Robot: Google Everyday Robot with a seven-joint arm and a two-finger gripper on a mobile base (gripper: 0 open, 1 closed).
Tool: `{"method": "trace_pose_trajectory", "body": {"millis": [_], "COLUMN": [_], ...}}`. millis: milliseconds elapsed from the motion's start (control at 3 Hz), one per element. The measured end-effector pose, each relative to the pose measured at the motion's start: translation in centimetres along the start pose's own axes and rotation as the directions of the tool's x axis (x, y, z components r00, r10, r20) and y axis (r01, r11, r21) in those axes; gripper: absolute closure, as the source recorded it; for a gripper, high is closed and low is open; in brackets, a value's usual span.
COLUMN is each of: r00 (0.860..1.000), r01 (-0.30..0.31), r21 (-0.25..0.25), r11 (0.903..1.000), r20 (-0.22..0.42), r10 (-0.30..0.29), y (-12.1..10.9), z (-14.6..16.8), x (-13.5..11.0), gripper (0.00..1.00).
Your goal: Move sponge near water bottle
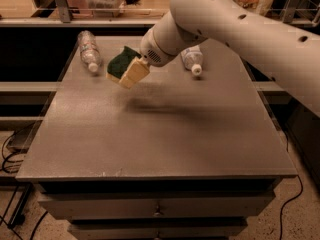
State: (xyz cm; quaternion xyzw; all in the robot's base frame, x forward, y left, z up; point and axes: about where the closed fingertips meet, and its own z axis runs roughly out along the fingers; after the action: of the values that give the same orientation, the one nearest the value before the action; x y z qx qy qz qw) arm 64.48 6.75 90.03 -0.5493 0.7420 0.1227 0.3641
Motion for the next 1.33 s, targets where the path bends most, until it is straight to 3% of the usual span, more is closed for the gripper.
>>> {"method": "trace_pose_trajectory", "body": {"millis": [333, 1000, 1333], "r00": [0.997, 0.986, 0.986], "r01": [-0.002, -0.001, 0.0], "r21": [-0.027, -0.04, -0.041], "r11": [0.9996, 0.9992, 0.9991], "r20": [0.083, 0.168, 0.168], "r10": [0.004, 0.007, 0.007], "y": [-1.8, -3.2, -3.1], "z": [3.7, 6.5, 6.6], "x": [-2.7, -6.1, -6.2], "gripper": [0.51, 0.05, 0.0]}}
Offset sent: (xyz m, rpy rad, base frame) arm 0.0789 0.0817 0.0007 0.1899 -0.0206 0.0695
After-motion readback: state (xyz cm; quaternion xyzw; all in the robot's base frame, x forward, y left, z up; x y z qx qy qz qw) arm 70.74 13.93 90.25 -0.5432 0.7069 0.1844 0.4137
